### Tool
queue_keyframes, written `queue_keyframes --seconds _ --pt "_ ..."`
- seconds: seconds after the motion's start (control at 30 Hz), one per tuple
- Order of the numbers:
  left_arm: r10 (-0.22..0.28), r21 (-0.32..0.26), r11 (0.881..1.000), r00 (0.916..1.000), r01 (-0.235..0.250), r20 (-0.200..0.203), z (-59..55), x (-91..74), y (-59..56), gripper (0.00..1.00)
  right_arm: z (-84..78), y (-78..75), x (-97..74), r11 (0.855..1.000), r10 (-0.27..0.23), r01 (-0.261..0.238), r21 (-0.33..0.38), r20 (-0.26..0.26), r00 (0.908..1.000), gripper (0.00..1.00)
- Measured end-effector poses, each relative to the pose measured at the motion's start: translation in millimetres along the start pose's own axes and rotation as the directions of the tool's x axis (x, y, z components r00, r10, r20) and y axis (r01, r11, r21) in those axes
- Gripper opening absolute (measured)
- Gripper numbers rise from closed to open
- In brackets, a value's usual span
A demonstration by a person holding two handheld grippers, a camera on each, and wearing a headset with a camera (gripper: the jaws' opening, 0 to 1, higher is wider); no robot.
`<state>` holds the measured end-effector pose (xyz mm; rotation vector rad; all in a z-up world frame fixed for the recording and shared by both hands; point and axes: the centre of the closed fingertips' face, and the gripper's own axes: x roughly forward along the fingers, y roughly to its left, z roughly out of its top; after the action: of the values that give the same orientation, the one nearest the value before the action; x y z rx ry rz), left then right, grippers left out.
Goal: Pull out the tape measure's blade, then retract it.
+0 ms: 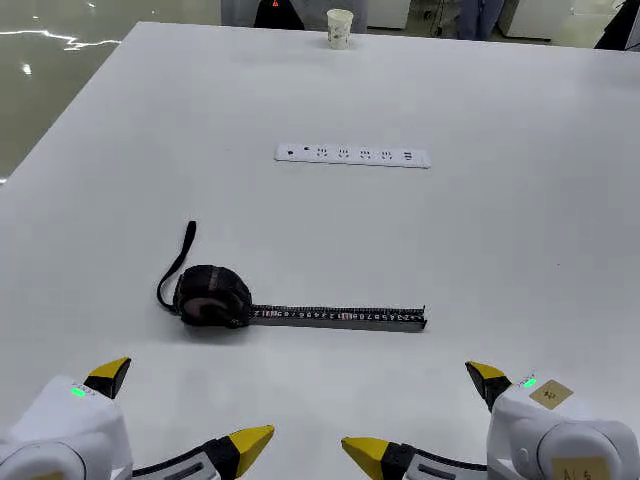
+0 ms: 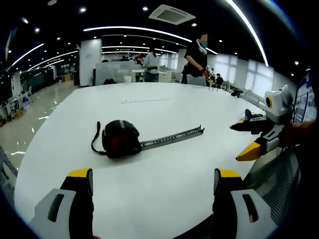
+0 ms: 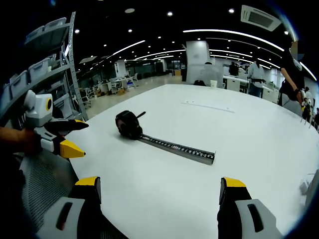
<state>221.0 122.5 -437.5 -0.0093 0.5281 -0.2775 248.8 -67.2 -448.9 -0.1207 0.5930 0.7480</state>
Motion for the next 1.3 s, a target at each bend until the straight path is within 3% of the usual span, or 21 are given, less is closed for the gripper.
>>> queue_keyframes --seconds 0.73,1.3 --pt "0.013 -0.005 1.000 0.9999 -0.013 -0.006 4.6 11.9 -2.3 0.99 4.5 -1.8 5.0 0.998 0.059 -0.059 -0.020 0.015 0.9982 0.99" --pt "0.044 -0.027 0.999 0.9990 -0.044 -0.009 8.4 28.0 7.1 0.99 14.3 -17.6 12.9 0.993 0.107 -0.106 -0.061 0.017 0.9941 0.96"
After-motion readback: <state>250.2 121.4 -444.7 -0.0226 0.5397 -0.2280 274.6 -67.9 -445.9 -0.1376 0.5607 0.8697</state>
